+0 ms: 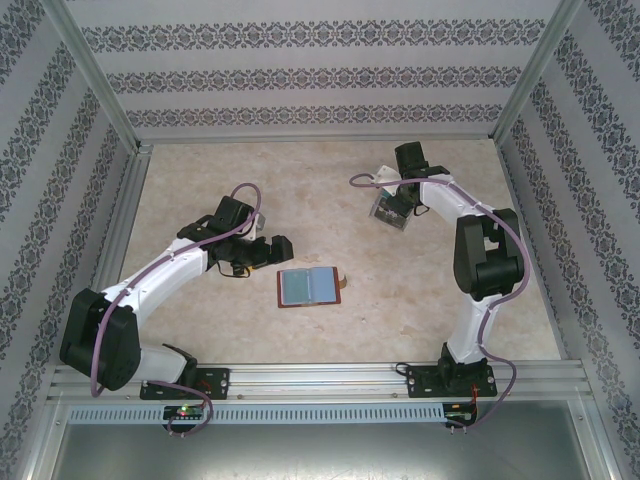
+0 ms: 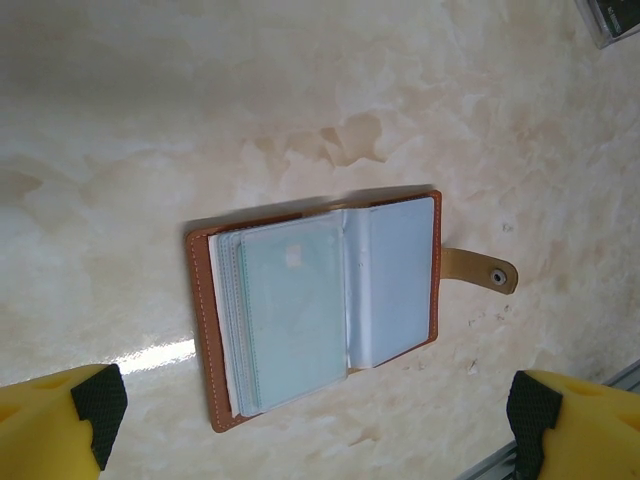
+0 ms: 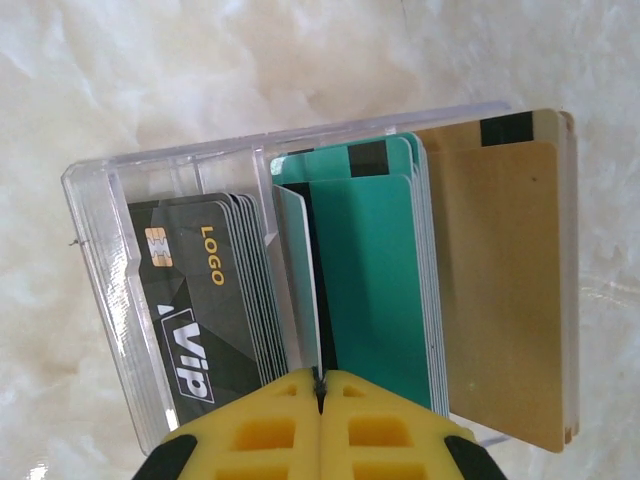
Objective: Take the credit cards out of the card holder
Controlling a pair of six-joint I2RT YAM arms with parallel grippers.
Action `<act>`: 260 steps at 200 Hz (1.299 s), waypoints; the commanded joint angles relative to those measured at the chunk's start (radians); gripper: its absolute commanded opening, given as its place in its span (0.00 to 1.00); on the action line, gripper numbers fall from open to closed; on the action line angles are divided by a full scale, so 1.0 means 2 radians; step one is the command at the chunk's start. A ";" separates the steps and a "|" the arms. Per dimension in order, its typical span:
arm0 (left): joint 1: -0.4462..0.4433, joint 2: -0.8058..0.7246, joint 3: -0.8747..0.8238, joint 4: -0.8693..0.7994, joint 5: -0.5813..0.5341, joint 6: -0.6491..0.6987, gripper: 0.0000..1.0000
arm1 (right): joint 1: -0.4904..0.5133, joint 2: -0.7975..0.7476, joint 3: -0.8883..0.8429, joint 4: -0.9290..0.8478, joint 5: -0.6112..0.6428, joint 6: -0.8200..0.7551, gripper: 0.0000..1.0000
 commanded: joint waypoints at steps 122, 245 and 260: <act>0.008 -0.023 -0.023 -0.004 0.000 -0.013 1.00 | -0.003 0.018 0.028 0.040 0.115 0.043 0.26; 0.006 0.006 -0.048 0.034 0.035 -0.034 0.75 | 0.070 -0.185 -0.111 0.020 -0.030 0.343 0.25; 0.004 0.015 -0.054 0.048 0.044 -0.044 0.63 | 0.096 -0.211 -0.144 0.020 -0.051 0.403 0.25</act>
